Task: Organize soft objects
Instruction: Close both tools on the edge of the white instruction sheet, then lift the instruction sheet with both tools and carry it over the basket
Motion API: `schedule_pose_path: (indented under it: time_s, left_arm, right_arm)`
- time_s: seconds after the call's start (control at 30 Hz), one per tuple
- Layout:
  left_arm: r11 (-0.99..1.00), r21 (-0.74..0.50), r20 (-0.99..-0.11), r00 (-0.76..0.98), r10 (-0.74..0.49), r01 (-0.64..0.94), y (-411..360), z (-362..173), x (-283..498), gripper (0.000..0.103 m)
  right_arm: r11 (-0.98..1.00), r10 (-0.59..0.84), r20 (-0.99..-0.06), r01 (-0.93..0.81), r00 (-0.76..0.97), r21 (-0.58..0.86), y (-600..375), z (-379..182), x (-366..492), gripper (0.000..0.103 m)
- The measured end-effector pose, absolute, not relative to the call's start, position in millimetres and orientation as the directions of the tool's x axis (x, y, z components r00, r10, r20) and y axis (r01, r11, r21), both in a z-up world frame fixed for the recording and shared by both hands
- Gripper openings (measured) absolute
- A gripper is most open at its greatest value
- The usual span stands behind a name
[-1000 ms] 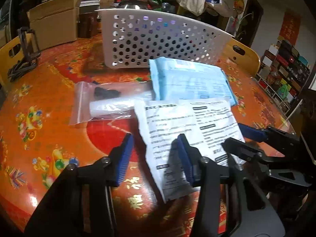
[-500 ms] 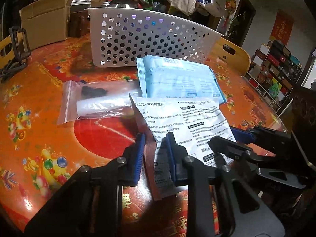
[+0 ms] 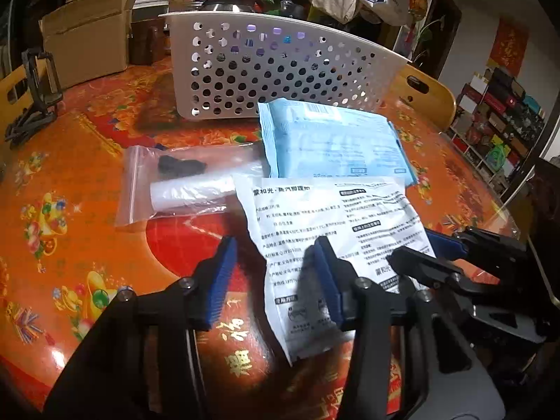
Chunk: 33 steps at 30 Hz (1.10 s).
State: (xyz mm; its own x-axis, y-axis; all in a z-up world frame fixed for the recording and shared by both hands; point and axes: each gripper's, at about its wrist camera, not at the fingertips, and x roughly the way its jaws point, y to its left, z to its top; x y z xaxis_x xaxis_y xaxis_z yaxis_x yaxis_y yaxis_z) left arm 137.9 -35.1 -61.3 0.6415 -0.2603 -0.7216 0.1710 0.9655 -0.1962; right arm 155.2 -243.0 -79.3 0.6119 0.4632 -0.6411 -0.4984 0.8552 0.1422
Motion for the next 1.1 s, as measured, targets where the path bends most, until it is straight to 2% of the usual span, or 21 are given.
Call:
schedule_pose_path:
  time_s: [0.1, 0.13, 0.23, 0.27, 0.33, 0.43, 0.57, 1.1]
  left_arm:
    - [0.968, -0.177, -0.722, 0.645, -0.249, 0.175, -38, -61, 139, 0.041]
    - [0.963, -0.202, -0.719, 0.64, -0.27, 0.179, -35, -61, 140, 0.032]
    - [0.945, -0.263, -0.706, 0.629, -0.325, 0.193, -32, -62, 142, 0.019]
    - [0.945, -0.26, -0.702, 0.633, -0.326, 0.199, -34, -61, 141, 0.015]
    - [0.952, -0.236, -0.696, 0.65, -0.306, 0.195, -38, -59, 137, 0.012]
    - [0.958, -0.202, -0.687, 0.667, -0.288, 0.205, -42, -57, 134, 0.01]
    - [0.949, -0.236, -0.659, 0.682, -0.316, 0.211, -34, -51, 127, 0.009]
    - [0.954, -0.203, -0.545, 0.784, -0.297, 0.22, -25, 37, 122, 0.009]
  right_arm:
    - [0.855, 0.465, -0.639, -0.498, 0.612, 0.144, -244, -79, 156, 0.029]
    - [0.855, 0.466, -0.639, -0.498, 0.612, 0.146, -244, -80, 156, 0.03]
    - [0.855, 0.464, -0.64, -0.499, 0.612, 0.144, -244, -80, 156, 0.029]
    - [0.855, 0.464, -0.64, -0.498, 0.612, 0.144, -245, -79, 156, 0.026]
    - [0.859, 0.458, -0.633, -0.494, 0.624, 0.135, -245, -77, 155, 0.018]
    - [0.855, 0.471, -0.625, -0.497, 0.623, 0.148, -248, -75, 153, 0.013]
    - [0.848, 0.483, -0.607, -0.509, 0.631, 0.145, -247, -68, 148, 0.011]
    - [0.835, 0.513, -0.483, -0.542, 0.71, 0.09, -243, 14, 147, 0.01]
